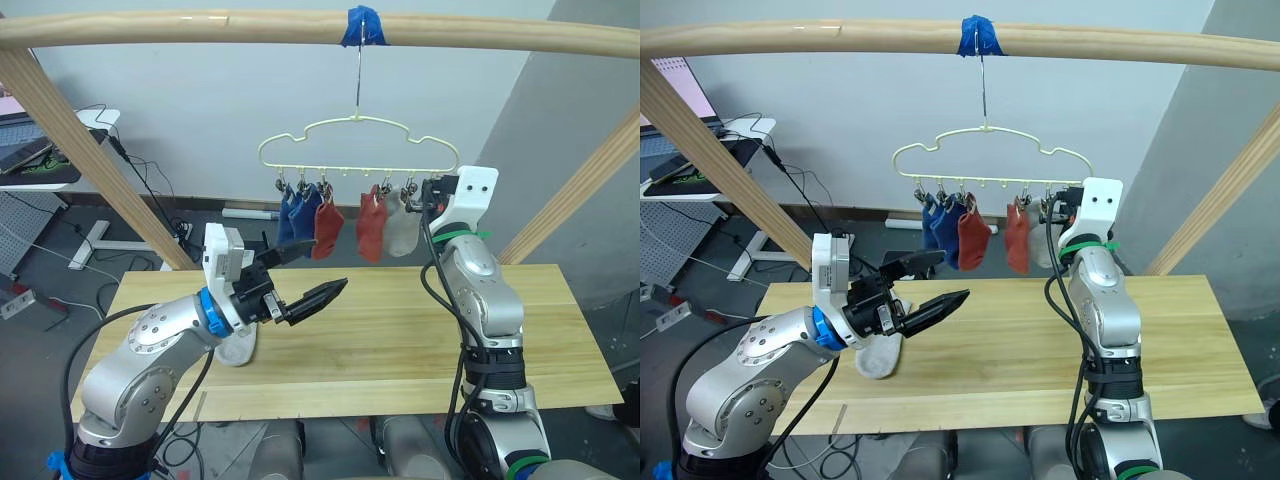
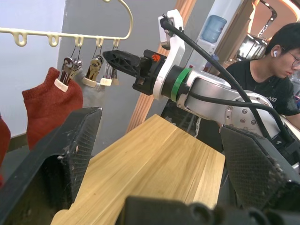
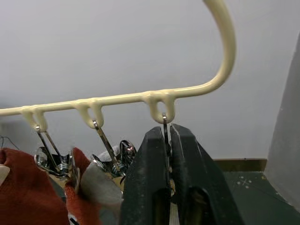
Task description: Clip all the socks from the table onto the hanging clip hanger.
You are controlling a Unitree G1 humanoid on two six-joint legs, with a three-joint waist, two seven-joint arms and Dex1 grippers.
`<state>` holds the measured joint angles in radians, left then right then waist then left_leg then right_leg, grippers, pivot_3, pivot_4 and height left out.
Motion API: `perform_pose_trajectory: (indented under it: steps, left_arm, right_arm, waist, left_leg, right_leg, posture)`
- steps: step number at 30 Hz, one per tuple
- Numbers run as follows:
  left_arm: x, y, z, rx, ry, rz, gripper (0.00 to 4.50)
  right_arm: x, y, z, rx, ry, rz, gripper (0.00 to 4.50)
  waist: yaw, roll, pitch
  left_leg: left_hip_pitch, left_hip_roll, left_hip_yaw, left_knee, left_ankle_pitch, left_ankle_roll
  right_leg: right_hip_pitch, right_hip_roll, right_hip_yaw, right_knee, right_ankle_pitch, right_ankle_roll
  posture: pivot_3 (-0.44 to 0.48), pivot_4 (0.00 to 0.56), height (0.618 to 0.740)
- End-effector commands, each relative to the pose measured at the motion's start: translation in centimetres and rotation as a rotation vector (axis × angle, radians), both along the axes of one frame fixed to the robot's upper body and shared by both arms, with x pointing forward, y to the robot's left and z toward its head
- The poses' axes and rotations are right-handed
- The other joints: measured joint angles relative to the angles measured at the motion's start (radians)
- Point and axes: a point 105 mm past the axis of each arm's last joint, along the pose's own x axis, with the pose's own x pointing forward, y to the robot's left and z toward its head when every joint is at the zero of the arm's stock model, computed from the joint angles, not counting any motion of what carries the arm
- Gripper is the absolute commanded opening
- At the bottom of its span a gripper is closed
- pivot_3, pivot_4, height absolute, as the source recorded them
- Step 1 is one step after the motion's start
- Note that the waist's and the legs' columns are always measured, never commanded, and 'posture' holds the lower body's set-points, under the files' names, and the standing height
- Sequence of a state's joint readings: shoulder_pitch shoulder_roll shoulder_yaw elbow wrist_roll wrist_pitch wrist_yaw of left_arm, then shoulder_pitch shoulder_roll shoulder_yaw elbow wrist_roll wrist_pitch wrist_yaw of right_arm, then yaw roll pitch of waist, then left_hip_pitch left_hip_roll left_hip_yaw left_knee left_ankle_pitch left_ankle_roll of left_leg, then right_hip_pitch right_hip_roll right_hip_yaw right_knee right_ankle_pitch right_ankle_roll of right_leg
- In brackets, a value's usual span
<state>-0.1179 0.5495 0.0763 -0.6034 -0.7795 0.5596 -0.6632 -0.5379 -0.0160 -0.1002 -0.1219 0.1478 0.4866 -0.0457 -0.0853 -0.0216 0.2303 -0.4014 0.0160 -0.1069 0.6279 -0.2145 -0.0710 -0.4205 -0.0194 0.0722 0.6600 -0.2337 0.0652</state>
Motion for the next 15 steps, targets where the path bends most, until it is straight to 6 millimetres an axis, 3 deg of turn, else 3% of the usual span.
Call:
perform_pose_trajectory:
  steps: [1, 6, 10, 15]
  left_arm:
    - [-0.7, -0.5, 0.8, -0.003, -0.047, -0.019, 4.50]
    - [-0.1, 0.0, 0.0, 0.032, -0.042, 0.016, 4.50]
    - [1.4, 2.7, -3.5, 0.112, 0.058, 0.164, 4.50]
    - [3.9, 7.8, -8.8, 0.299, 0.131, 0.396, 4.50]
  right_arm:
    - [-0.2, -0.5, 1.3, -0.003, -0.043, -0.007, 0.01]
    - [-0.8, -1.0, 2.7, -0.102, -0.085, 0.075, 0.01]
    - [-1.8, -1.6, 3.3, -0.151, -0.037, 0.191, 0.01]
    - [-3.4, -0.8, 3.2, -0.225, 0.046, 0.376, 0.01]
  waist:
    - [0.001, 0.000, 0.000]
    - [0.002, 0.000, 0.000]
    - [0.001, 0.000, 0.000]
    - [-0.003, 0.000, 0.000]
  left_leg:
    - [0.000, 0.000, 0.000, 0.000, 0.000, 0.000]
    - [0.000, 0.000, 0.000, 0.000, 0.000, 0.000]
    - [0.000, 0.000, 0.000, -0.001, 0.000, 0.000]
    - [0.001, 0.000, 0.000, -0.001, 0.000, 0.000]
  right_leg:
    - [0.000, 0.000, 0.000, 0.000, 0.000, 0.000]
    - [0.000, 0.000, 0.000, 0.000, 0.000, 0.000]
    - [0.000, 0.000, 0.000, -0.001, 0.000, 0.000]
    - [-0.001, 0.000, 0.000, 0.001, -0.004, -0.006]
  posture:
    - [-0.046, 0.168, 0.740]
    - [-0.055, 0.174, 0.740]
    - [-0.064, 0.180, 0.740]
    - [-0.084, 0.185, 0.740]
